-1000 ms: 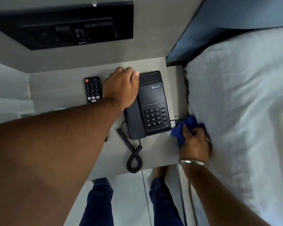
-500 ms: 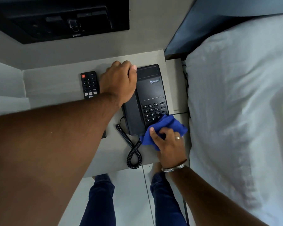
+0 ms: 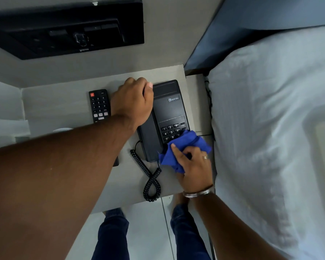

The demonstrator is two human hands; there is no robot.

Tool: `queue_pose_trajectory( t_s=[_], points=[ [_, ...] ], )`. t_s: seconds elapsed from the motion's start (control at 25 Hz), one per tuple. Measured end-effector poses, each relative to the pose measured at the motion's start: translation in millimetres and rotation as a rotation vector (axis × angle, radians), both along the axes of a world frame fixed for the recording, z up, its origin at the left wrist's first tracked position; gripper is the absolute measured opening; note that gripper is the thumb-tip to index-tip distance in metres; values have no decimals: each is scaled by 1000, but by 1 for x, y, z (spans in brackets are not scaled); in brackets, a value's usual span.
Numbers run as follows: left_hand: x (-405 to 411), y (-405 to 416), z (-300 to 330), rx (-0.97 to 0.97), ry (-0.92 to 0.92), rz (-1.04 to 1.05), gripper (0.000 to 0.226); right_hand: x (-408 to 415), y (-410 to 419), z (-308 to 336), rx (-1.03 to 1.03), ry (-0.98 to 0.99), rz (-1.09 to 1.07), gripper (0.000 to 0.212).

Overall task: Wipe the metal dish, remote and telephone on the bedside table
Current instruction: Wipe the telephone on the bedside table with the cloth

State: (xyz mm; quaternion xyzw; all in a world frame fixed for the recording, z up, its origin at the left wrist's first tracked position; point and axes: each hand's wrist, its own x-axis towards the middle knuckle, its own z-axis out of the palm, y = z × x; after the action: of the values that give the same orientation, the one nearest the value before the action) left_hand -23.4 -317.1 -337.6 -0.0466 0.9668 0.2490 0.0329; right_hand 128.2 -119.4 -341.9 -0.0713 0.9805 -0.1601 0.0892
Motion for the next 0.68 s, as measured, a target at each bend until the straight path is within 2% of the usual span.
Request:
queue_pose_trajectory(
  t_s=[0.12, 0.16, 0.28, 0.44, 0.56, 0.68],
  points=[
    [0, -1, -1, 21, 10, 17, 36, -13, 29, 5, -58, -10, -433, 65],
    [1, 0, -1, 29, 15, 19, 35, -21, 33, 8, -105, 15, -469, 62],
    [2, 1, 0, 34, 16, 25, 36, -65, 16, 18, -210, 99, -171, 51],
    [1, 2, 1, 3, 6, 27, 36, -149, -32, 22, -338, -19, -141, 46],
    [1, 2, -2, -12, 7, 51, 37, -159, -36, 22, -175, -57, -21, 46],
    [2, 3, -1, -26, 18, 54, 40, -135, -24, 30, 1, 13, 263, 51]
  ],
)
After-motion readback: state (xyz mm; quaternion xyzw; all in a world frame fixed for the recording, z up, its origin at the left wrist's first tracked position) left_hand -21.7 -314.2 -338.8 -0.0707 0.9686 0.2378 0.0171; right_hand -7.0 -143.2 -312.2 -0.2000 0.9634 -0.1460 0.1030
